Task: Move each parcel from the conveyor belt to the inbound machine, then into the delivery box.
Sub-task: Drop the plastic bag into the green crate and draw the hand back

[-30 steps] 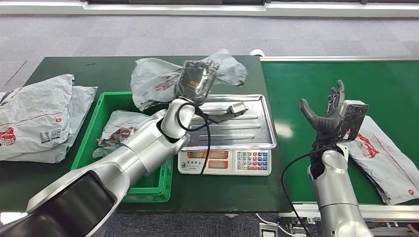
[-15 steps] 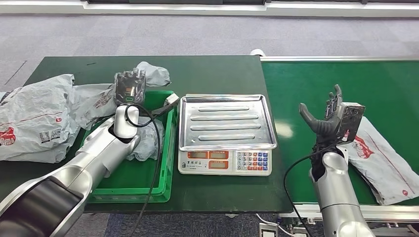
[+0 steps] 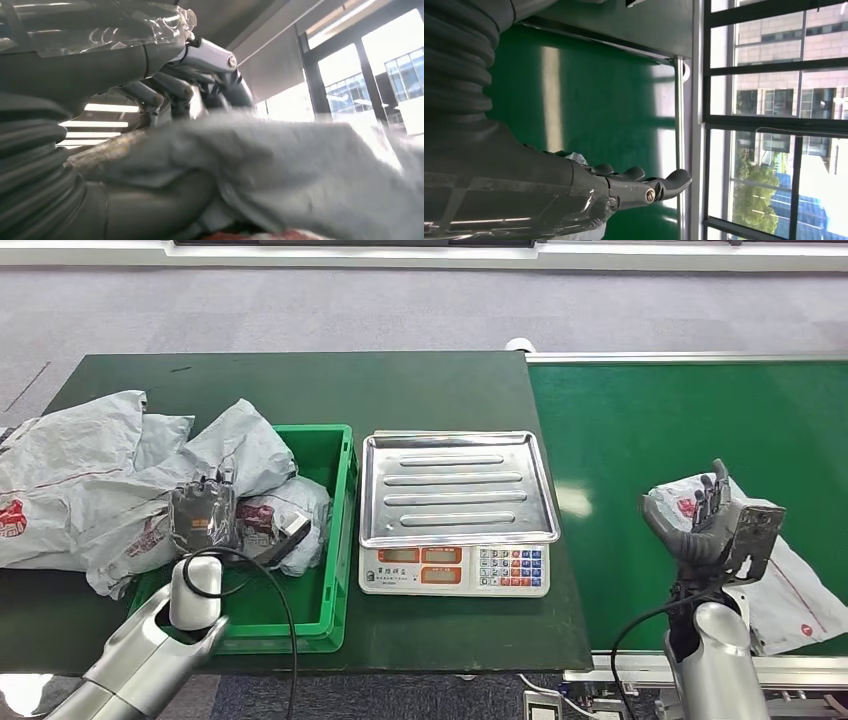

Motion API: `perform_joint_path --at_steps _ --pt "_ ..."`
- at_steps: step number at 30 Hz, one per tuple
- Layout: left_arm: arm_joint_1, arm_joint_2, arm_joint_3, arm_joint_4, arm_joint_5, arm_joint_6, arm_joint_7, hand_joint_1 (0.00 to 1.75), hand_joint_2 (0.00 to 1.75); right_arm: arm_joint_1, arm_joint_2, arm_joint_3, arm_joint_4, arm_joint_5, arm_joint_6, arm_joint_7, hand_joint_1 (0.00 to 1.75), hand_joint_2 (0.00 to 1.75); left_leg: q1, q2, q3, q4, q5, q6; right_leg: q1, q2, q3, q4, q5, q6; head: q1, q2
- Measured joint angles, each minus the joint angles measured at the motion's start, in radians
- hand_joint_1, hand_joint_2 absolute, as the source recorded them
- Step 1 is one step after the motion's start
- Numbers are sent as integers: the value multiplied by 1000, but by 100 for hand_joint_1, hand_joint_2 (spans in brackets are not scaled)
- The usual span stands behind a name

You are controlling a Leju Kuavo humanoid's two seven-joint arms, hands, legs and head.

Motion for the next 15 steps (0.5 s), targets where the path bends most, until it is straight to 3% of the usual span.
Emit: perform_joint_path --at_steps 8,10,13,15 --pt "76 7 2 -163 0 14 -18 0 175 7 0 -1 -34 19 6 4 0 175 0 0 0 0 1 0 0 -1 1 0 0 0 0 0" --pt "77 -6 15 -170 0 55 -81 0 175 0 1 -1 -33 31 5 6 0 175 0 0 0 0 1 -1 0 -1 1 0 1 0 0 0" --pt "68 -60 77 -160 53 109 -281 0 175 -27 3 0 -25 47 2 17 0 175 0 -1 0 0 2 0 0 -1 1 0 1 0 0 0" --pt "51 -107 126 -134 149 112 -424 0 175 -47 4 4 -17 50 1 23 0 87 0 -2 0 0 2 0 0 -2 1 0 1 0 0 0"
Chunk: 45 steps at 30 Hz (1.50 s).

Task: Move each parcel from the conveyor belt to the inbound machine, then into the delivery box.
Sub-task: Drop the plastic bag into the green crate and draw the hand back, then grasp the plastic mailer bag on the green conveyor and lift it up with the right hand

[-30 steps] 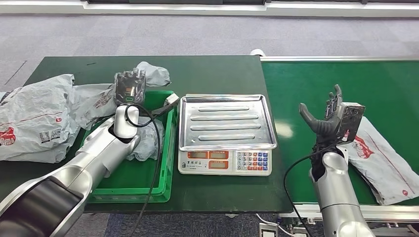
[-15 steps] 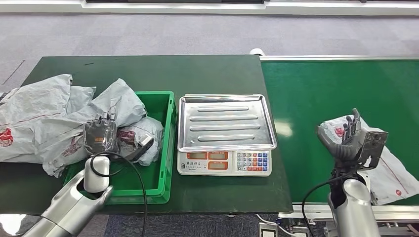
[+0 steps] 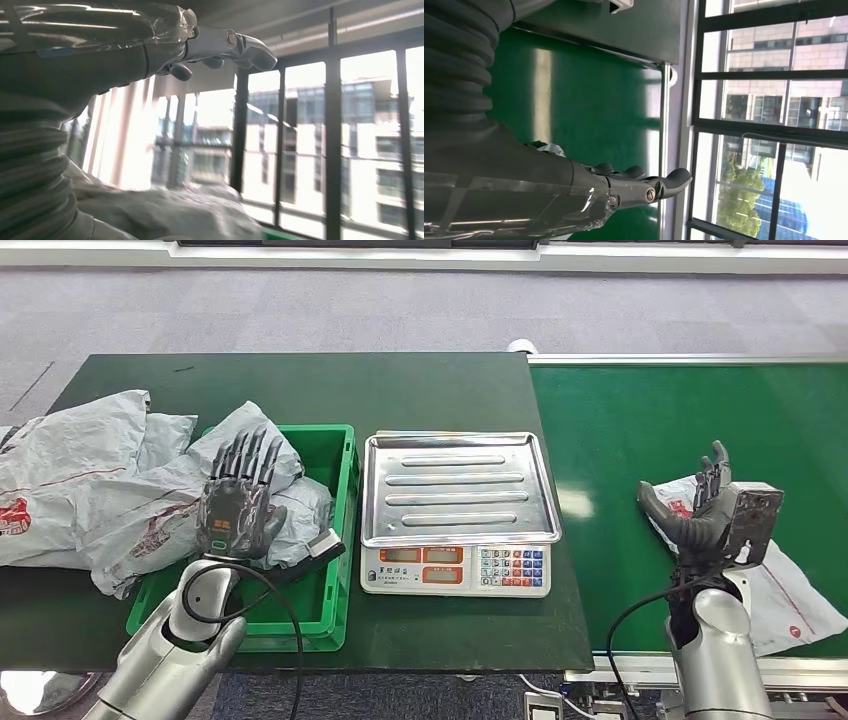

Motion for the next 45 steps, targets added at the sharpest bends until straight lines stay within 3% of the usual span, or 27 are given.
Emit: perform_joint_path --at_steps 2,8,10,12,14,17,21,25,29,37,45 --pt "-21 -42 35 35 116 -13 -107 0 175 -11 0 6 7 2 0 1 0 0 0 0 0 0 0 0 0 0 0 0 0 0 0 0" --pt "-100 -149 98 156 619 -39 -449 0 175 -42 3 36 42 48 -46 0 0 0 0 -1 0 0 0 0 0 0 0 0 1 0 0 0" --pt "-140 -189 112 198 846 -126 -575 0 175 -81 4 55 86 93 -96 -3 0 87 0 -1 0 0 1 0 0 0 0 0 1 0 0 0" --pt "-177 -235 120 249 1066 -265 -646 0 175 -126 4 73 148 153 -163 -4 0 175 0 -1 0 1 1 1 0 0 0 0 1 1 0 0" --pt "-207 -287 123 314 1225 -386 -671 0 175 -160 2 87 211 222 -241 3 0 175 0 -2 0 1 2 1 0 -1 1 0 2 1 0 0" --pt "-242 -361 123 418 1347 -480 -697 0 175 -171 -5 96 283 329 -350 41 0 175 -1 -4 0 2 1 2 -1 -3 1 -1 2 2 0 0" --pt "-287 -441 122 543 1407 -497 -738 0 175 -156 -21 97 366 490 -434 111 0 175 -2 -4 -1 2 0 3 -1 -3 1 -1 2 2 0 0" --pt "-314 -489 114 619 1432 -483 -775 0 175 -127 -36 97 431 651 -458 209 0 175 -2 -3 -1 2 0 3 -1 -2 0 -1 1 2 0 0" --pt "-327 -514 99 664 1464 -452 -804 0 175 -90 -39 95 474 768 -450 287 0 175 -1 -3 -1 1 0 3 -1 -2 0 -1 1 2 0 0" --pt "-349 -532 68 722 1528 -404 -834 0 175 -60 -35 66 524 871 -381 355 0 175 -2 -2 0 1 0 3 -1 -1 0 -1 1 2 0 0" --pt "-351 -533 67 756 1533 -400 -843 0 175 -52 -35 47 547 889 -363 365 0 175 -2 -1 -1 1 0 3 -1 -1 0 -1 1 2 0 0"
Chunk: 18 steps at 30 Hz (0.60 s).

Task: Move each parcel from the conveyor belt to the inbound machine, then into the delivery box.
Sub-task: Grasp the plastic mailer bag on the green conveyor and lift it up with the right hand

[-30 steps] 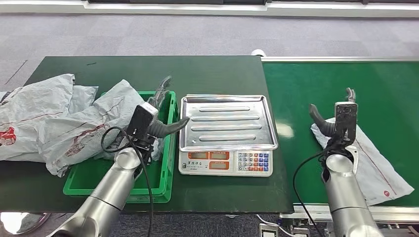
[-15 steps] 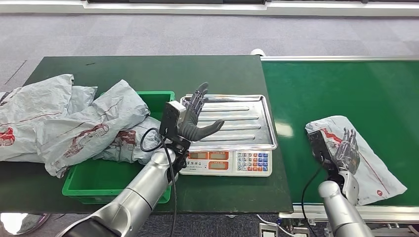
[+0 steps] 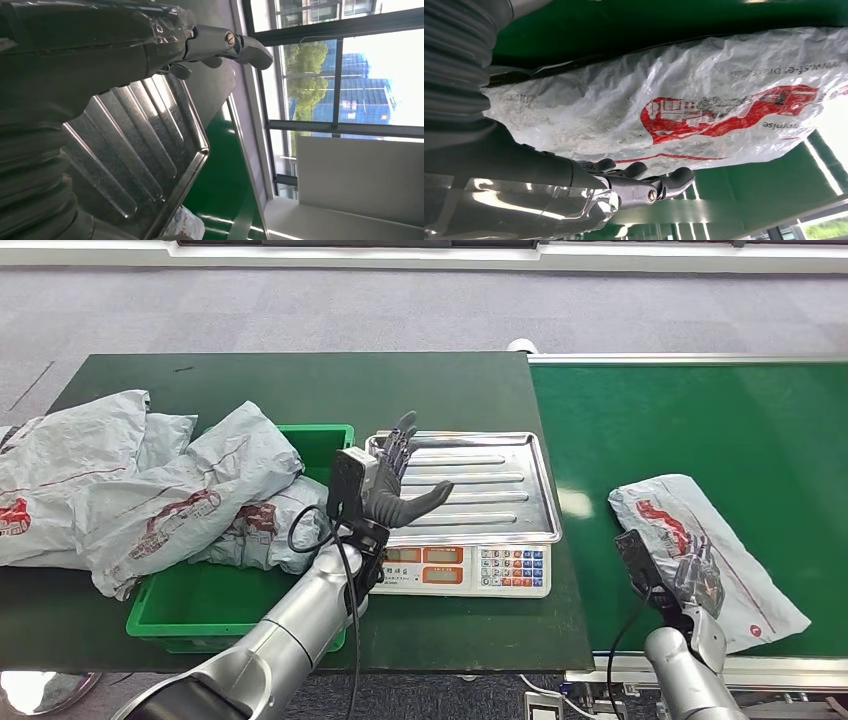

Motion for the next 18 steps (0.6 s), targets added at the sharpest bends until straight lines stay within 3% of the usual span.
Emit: perform_joint_path --at_steps 5,11,12,15,16,18 --pt "-1 0 0 10 12 0 -19 0 175 -1 0 -3 9 25 20 20 0 175 0 0 0 0 0 0 0 0 0 0 0 0 0 0" --pt "9 1 8 17 27 2 -68 0 175 -14 0 -11 34 95 45 111 0 175 0 0 0 0 0 0 0 0 0 0 0 0 0 0" --pt "11 2 10 19 26 4 -70 0 175 -15 0 -15 37 105 48 125 27 175 0 0 0 0 0 0 0 -1 0 0 0 0 0 0" --pt "17 6 27 23 22 6 -74 0 175 -19 0 -32 50 129 70 149 158 175 0 0 0 0 0 0 0 0 0 0 0 0 0 0" --pt "21 7 34 20 18 7 -75 0 175 -21 0 -38 55 131 80 147 175 175 0 0 0 0 0 0 0 0 0 0 0 0 0 0" --pt "32 9 49 5 5 8 -76 0 175 -28 0 -48 67 133 97 138 175 175 0 0 0 0 0 0 0 0 0 0 0 0 0 0"
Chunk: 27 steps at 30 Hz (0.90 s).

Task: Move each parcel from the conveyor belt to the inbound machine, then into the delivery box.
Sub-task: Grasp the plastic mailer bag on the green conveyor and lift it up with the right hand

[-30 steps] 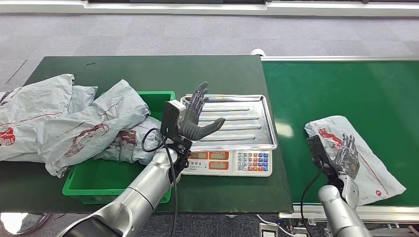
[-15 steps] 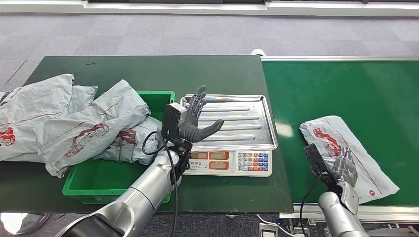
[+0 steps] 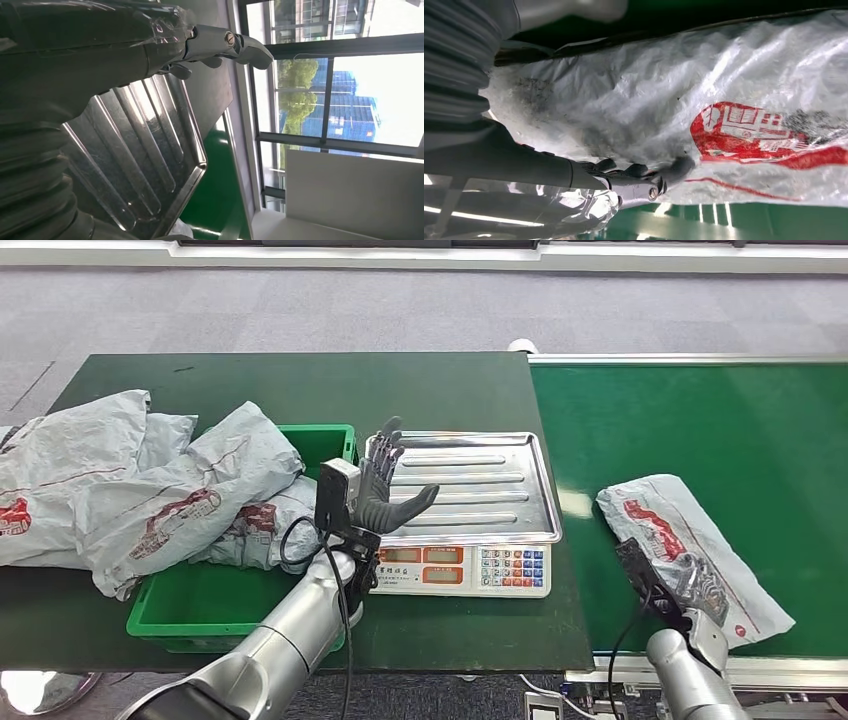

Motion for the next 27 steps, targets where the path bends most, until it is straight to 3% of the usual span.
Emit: perform_joint_path --at_steps 9,22,27 --pt "33 7 61 -52 -32 2 -1 0 175 -57 0 -17 54 29 21 -9 175 175 0 0 0 0 0 0 0 0 0 0 0 0 0 0" --pt "36 10 80 -58 -75 16 -1 0 175 -94 6 -19 86 33 -3 -39 175 175 0 0 0 0 0 0 0 0 0 0 0 0 0 0" --pt "39 10 80 -63 -112 54 -1 0 175 -98 10 -21 89 11 -80 -111 175 175 0 0 0 0 0 0 0 0 0 0 0 0 0 0"
